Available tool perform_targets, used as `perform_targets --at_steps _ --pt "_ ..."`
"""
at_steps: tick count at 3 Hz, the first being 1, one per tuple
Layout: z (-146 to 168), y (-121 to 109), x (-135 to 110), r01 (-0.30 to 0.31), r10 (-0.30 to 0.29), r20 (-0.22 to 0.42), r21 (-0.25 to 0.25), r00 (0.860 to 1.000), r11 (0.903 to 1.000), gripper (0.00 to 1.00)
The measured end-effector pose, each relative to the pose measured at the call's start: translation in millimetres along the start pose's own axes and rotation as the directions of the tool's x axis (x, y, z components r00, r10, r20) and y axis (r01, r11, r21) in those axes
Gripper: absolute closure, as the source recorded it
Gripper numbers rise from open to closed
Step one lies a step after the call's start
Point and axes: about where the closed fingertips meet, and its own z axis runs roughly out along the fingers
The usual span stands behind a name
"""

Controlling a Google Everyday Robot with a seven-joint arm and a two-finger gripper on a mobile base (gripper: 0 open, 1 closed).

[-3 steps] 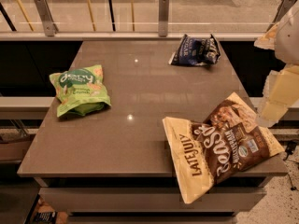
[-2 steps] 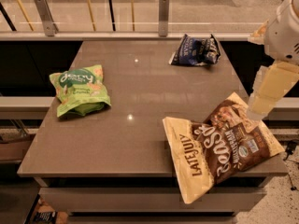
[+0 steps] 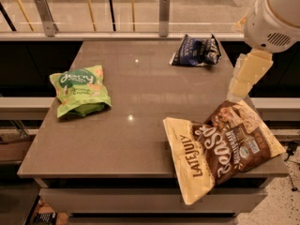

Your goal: Move blue chip bag near green rice chip bag

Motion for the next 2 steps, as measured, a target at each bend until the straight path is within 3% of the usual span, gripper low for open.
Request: perform_targets --at_steps 2 --pt "14.1 -49.9 3.0 -0.014 0.009 0.042 0.107 0.999 0.9942 0.00"
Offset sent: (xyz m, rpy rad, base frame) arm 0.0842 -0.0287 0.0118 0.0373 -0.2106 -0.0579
